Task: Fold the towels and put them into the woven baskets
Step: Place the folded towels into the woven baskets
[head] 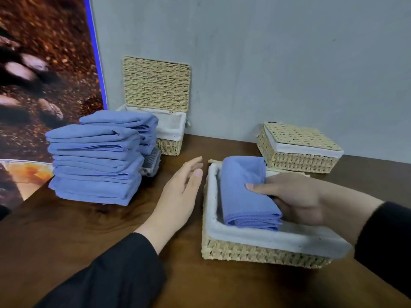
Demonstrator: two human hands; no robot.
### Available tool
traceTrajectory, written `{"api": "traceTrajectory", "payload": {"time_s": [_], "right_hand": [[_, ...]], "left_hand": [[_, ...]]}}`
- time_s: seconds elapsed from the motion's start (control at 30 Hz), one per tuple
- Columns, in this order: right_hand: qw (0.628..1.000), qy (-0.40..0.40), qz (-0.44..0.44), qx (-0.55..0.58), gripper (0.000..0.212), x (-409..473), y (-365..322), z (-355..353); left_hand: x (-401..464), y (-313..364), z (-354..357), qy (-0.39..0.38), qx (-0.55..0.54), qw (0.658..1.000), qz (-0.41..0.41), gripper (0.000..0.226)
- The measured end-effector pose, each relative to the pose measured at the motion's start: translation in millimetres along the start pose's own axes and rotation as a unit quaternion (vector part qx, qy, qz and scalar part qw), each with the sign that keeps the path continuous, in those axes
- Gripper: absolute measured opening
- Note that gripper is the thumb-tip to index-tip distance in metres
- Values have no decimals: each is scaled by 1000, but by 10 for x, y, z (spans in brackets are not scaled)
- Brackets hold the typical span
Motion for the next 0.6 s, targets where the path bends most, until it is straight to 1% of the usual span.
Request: {"api": "traceTrajectory", "payload": {"time_s": [0.1,0.13,0.17,0.2,0.23,0.27,0.3,0.33,0.37,0.4,0.43,0.47,0.5,0.53,0.6], "right_hand": [[999,2,36,-35,36,144,108,18],[997,11,38,-66,36,180,130,37],[991,25,27,-130,38,210,130,55],[967,45,7,-249,41,231,104,53],[916,74,-26,-394,43,232,43,45],[847,114,-76,-514,45,209,-53,39],[795,148,-130,-573,46,157,-163,38],[775,162,-185,-582,46,78,-271,42],[774,140,-238,-570,46,-10,-359,66],[774,91,-268,-567,51,-90,-412,121],[772,31,-272,-574,59,-144,-431,184],[775,-19,-254,-578,67,-164,-417,229],[781,-54,-219,-583,71,-149,-374,262],[781,-76,-182,-592,73,-109,-316,269],[765,-99,-113,-627,81,-5,-183,243]], "left_hand": [[22,-29,34,-15,-5,1000,-5,50],[40,-37,43,-22,-8,1000,-5,47],[58,-44,54,-28,-12,1000,-5,44],[70,-52,65,-32,-17,999,-4,42],[77,-57,71,-36,-20,999,-2,42],[83,-61,82,-39,-21,999,0,43],[87,-61,89,-42,-20,999,1,46],[91,-59,97,-46,-17,999,3,49],[94,-59,104,-50,-14,999,4,51],[97,-62,112,-54,-11,998,5,50],[96,-61,123,-60,-10,998,7,46],[98,-61,139,-68,-12,998,11,45],[94,-61,153,-75,-16,997,16,46],[91,-64,163,-80,-19,996,21,50],[87,-72,172,-88,-17,996,25,51]]}}
Point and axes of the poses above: each hand's wrist, its own x-axis towards the middle knuckle, its own z-axis out of the palm, y = z × x, the point moved 4 cm from there along x, towards the middle knuckle, and after that the axes turned 14 degrees about x, right-handed, at the moved point
